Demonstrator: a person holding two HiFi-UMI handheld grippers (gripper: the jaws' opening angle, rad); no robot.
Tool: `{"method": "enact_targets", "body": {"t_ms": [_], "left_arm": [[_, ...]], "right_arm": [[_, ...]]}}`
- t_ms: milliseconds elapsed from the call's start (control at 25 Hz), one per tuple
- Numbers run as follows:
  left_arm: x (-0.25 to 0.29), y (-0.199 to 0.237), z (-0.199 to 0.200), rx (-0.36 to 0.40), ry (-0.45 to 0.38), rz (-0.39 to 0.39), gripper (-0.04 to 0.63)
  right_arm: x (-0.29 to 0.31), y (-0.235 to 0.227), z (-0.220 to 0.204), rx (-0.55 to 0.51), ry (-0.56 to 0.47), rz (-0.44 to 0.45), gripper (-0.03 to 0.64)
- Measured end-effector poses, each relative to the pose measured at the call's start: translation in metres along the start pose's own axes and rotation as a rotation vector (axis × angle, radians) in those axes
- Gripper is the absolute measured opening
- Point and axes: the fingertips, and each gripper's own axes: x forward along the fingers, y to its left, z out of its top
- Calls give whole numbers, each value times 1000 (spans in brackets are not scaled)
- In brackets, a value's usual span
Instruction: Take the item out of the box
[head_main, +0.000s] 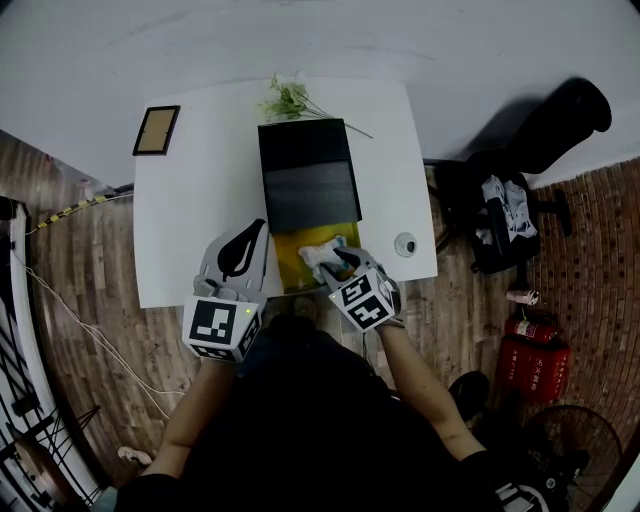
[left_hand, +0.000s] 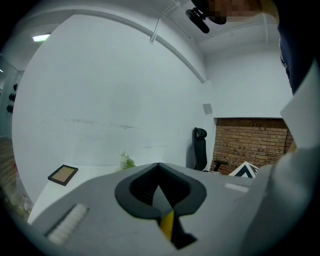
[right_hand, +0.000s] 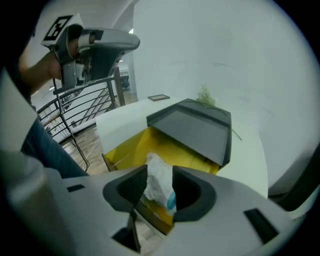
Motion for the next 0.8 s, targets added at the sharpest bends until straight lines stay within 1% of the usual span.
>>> {"method": "enact_targets", "body": {"t_ms": [160,280,440,640,800], "left_arm": [[-2,1,-1,-3,7,7,11],[-4,1,-3,-2,11,13,11],[-8,4,-5,-3,14,23,11],[-11,9,-6,-12,10,30,11],[-13,13,-6,-13,14,43,11]], "right_arm": [[6,6,-10,-71,104,32,146],[11,9,-19,-142,172,40,146],[18,11,-25,-231,237,43,146],[27,10,-27,-284,299,59,146],[33,9,-29,-304,345,77,146]]}}
